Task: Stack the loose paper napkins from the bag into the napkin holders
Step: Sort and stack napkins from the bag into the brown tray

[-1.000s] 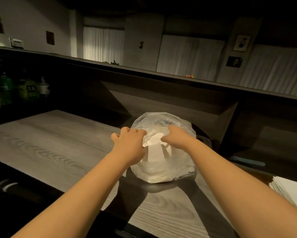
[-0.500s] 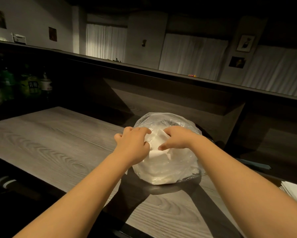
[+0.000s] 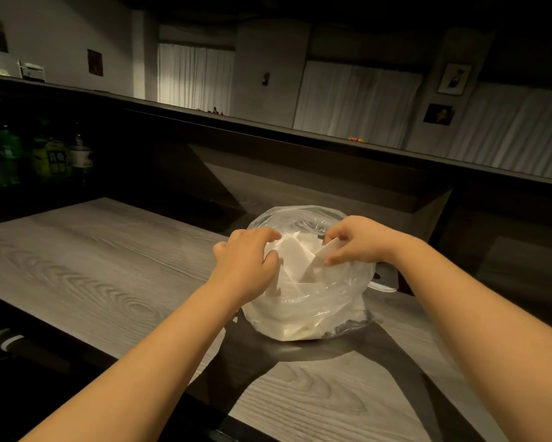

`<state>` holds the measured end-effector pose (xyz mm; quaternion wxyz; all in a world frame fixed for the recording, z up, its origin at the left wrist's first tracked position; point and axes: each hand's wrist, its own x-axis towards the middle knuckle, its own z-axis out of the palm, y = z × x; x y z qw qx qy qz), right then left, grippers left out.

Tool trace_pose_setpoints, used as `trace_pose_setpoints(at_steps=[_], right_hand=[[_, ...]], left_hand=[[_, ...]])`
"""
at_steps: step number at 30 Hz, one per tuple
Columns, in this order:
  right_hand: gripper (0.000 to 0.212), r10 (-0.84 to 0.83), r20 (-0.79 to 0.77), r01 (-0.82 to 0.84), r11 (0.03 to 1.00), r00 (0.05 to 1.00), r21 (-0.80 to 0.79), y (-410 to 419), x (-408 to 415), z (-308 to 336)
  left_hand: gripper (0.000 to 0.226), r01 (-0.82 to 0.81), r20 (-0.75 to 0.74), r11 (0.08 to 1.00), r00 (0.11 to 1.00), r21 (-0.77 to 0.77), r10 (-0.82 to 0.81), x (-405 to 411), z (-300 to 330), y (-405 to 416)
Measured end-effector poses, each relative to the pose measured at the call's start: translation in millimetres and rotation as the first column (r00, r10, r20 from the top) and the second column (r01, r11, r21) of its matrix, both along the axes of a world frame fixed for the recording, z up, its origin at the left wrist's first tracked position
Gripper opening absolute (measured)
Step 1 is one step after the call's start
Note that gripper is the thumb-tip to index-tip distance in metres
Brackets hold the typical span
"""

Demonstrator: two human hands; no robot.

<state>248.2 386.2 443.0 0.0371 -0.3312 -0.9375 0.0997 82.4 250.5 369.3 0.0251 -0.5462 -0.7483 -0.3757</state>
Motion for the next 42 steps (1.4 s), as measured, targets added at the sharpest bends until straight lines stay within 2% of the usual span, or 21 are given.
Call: trace_pose_setpoints(at_steps=[4,8,11,13,15,16,18,19,21,23,25,30,33,34,36,38,40,42], right_hand=[[0.012,-0.015,-0.115,0.014,1.0,0.993,-0.008,1,5,-6],[0.007,-0.071,-0.398,0.039,0.995,0.915,-0.087,7,10,-8],[0.006,-0.136,-0.646,0.025,0.984,0.751,-0.177,7,19,0],[0.012,-0.183,-0.782,-0.051,0.963,0.596,-0.264,3,27,8],[0.017,-0.238,-0.863,-0.167,0.925,0.446,-0.342,-4,38,13],[0.017,-0.273,-0.885,-0.226,0.9,0.377,-0.374,-9,43,14],[0.015,-0.364,-0.893,-0.295,0.851,0.265,-0.434,-19,51,8],[0.014,-0.413,-0.883,-0.303,0.832,0.221,-0.465,-22,55,3],[0.015,-0.497,-0.853,-0.305,0.797,0.16,-0.522,-29,64,-13],[0.017,-0.532,-0.833,-0.231,0.801,0.15,-0.553,-33,75,-33],[0.017,-0.531,-0.83,-0.096,0.829,0.171,-0.551,-36,91,-53],[0.014,-0.554,-0.81,0.154,0.832,0.191,-0.533,-36,129,-86],[0.01,-0.609,-0.775,0.16,0.793,0.169,-0.588,-38,142,-105],[0.01,-0.632,-0.758,0.142,0.775,0.162,-0.616,-39,144,-111],[0.008,-0.677,-0.718,0.115,0.736,0.164,-0.667,-40,148,-120],[0.007,-0.695,-0.69,0.147,0.718,0.205,-0.68,-37,149,-124],[0.003,-0.687,-0.69,0.167,0.726,0.228,-0.667,-35,150,-124],[0.007,-0.662,-0.72,0.153,0.749,0.208,-0.645,-35,152,-123]], left_hand=[[0.033,0.063,0.037,0.997,0.997,0.045,-0.064,7,-2,5],[0.033,0.095,0.11,0.991,0.988,0.098,-0.105,11,-7,10],[0.038,0.09,0.176,0.979,0.977,0.181,-0.122,9,-6,13],[0.036,0.106,0.224,0.964,0.961,0.243,-0.162,14,-2,16],[0.03,0.118,0.346,0.935,0.908,0.334,-0.238,25,4,20],[0.025,0.126,0.467,0.912,0.827,0.39,-0.314,33,7,22],[0.023,0.175,0.7,0.86,0.515,0.48,-0.495,54,14,24],[0.027,0.208,0.748,0.837,0.377,0.506,-0.546,65,16,25],[0.039,0.255,0.783,0.804,0.206,0.537,-0.587,87,17,27],[0.042,0.296,0.812,0.785,0.048,0.544,-0.582,107,14,29],[0.034,0.337,0.847,0.793,-0.022,0.507,-0.532,125,7,33],[0.024,0.395,0.893,0.832,0.061,0.389,-0.446,159,-23,51],[0.025,0.414,0.939,0.858,0.022,0.304,-0.343,170,-41,58],[0.027,0.417,0.95,0.869,0.038,0.266,-0.309,172,-49,61],[0.032,0.423,0.941,0.876,0.133,0.231,-0.312,174,-59,65],[0.036,0.422,0.921,0.878,0.199,0.228,-0.334,172,-66,70],[0.029,0.39,0.909,0.887,0.223,0.247,-0.351,169,-68,74],[0.019,0.345,0.899,0.899,0.246,0.268,-0.362,167,-69,76]])
